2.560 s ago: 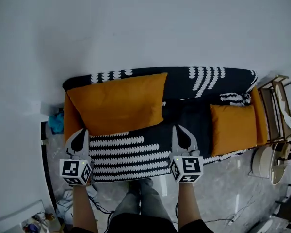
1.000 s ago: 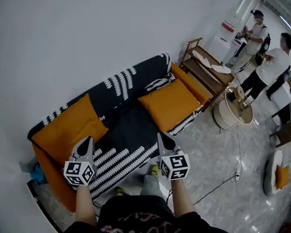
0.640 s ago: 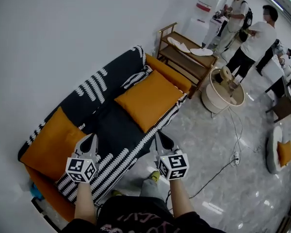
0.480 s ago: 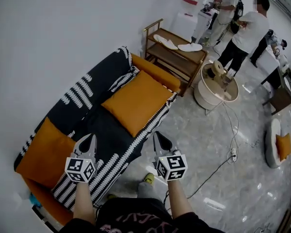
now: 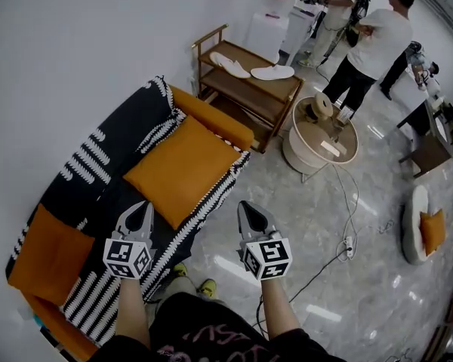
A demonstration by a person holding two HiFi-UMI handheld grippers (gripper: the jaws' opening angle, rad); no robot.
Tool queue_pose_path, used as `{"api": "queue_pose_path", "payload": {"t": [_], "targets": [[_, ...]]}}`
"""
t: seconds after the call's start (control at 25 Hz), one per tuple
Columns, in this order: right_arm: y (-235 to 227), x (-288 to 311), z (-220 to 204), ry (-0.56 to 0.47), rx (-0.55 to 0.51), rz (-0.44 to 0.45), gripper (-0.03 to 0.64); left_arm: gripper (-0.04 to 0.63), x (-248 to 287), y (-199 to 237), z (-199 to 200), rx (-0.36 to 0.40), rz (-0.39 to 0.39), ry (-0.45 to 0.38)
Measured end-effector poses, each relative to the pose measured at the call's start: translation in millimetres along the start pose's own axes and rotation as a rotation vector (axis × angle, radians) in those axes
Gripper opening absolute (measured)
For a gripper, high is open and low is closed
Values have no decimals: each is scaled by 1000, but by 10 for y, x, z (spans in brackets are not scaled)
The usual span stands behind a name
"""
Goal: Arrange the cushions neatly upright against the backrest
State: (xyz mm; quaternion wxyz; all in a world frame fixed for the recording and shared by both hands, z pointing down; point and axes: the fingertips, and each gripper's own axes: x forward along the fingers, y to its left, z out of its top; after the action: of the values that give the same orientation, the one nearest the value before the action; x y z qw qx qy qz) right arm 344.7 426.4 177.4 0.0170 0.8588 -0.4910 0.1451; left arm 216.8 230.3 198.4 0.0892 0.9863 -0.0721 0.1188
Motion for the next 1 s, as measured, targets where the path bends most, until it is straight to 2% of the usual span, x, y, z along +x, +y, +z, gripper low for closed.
{"api": "queue_pose_path", "payload": {"t": [0.24,0.56,0.68,0.84,1.0], "targets": [[-420,444,72,7,-35,5,8,0,597,108,66,-28,23,-30],[-793,1591,242,44,-110,66,8,0,1304,740,52,-95,120,-40],[-907,2156,269,77,-127,95,8,0,1576,1095,-46,-111,173,-6],[-993,2716,260,132,-168,150,8,0,1759,1484,-196,-175,268,21],[-1051,3165,194,177,-185,188,8,0,1851,1763,-262,-189,333,41]]}}
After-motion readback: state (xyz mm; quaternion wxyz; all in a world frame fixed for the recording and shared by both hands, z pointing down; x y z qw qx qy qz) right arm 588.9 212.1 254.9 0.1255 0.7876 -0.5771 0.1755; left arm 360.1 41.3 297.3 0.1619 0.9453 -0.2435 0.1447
